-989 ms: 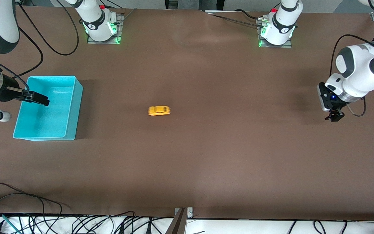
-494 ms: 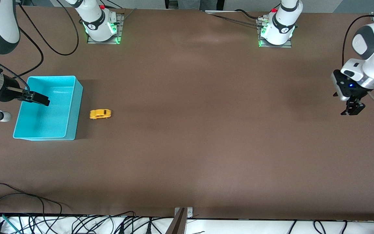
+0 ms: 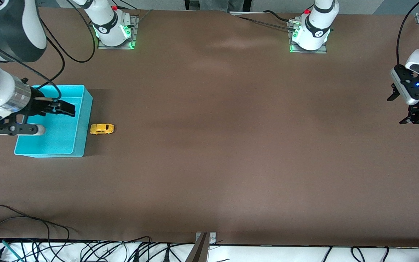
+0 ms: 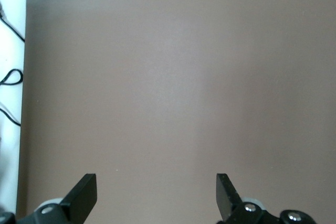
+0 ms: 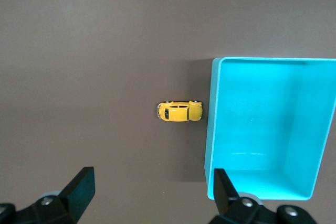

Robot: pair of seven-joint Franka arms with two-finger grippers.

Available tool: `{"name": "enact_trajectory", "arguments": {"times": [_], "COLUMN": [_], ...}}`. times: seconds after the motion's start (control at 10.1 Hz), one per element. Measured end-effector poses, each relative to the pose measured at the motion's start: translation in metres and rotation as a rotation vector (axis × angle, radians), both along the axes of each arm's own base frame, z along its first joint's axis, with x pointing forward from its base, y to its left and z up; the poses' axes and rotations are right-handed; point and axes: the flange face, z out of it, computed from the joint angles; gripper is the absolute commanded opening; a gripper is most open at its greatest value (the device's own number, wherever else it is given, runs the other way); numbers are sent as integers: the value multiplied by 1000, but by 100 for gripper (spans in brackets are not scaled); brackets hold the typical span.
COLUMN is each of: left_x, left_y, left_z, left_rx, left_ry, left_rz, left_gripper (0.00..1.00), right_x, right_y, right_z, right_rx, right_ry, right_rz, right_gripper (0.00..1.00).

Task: Wind up and store yellow beetle car
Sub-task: 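Reach the right gripper toward the rolling car while the left gripper withdraws, then close the right gripper around the yellow car beside the bin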

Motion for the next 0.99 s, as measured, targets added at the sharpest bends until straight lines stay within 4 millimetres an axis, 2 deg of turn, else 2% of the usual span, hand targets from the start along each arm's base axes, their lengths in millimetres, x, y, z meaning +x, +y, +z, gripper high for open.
{"name": "enact_trajectory", "arguments": {"times": [0.2, 0.3, 0.49, 0.69, 0.99], "left_x": [-1, -2, -6, -11, -19], "left_y": [1, 0, -1, -8, -17], "left_z": [19, 30, 58, 88, 109], "left_rx": [-33, -44, -59, -64, -66], "left_ry": [40, 59, 101, 138, 196], "left_rz": [158, 223, 343, 408, 544], "left_gripper": [100, 100, 100, 100, 100], "right_x": [-1, -1, 1, 7, 7], "right_y": [39, 51, 56, 56, 41], "right_z": [-24, -39, -72, -116, -175], "right_rx": [24, 42, 87, 139, 193], "right_ry": [46, 76, 140, 178, 146], "right_rz": [251, 388, 627, 858, 1197], "right_gripper": [100, 100, 100, 100, 100]}}
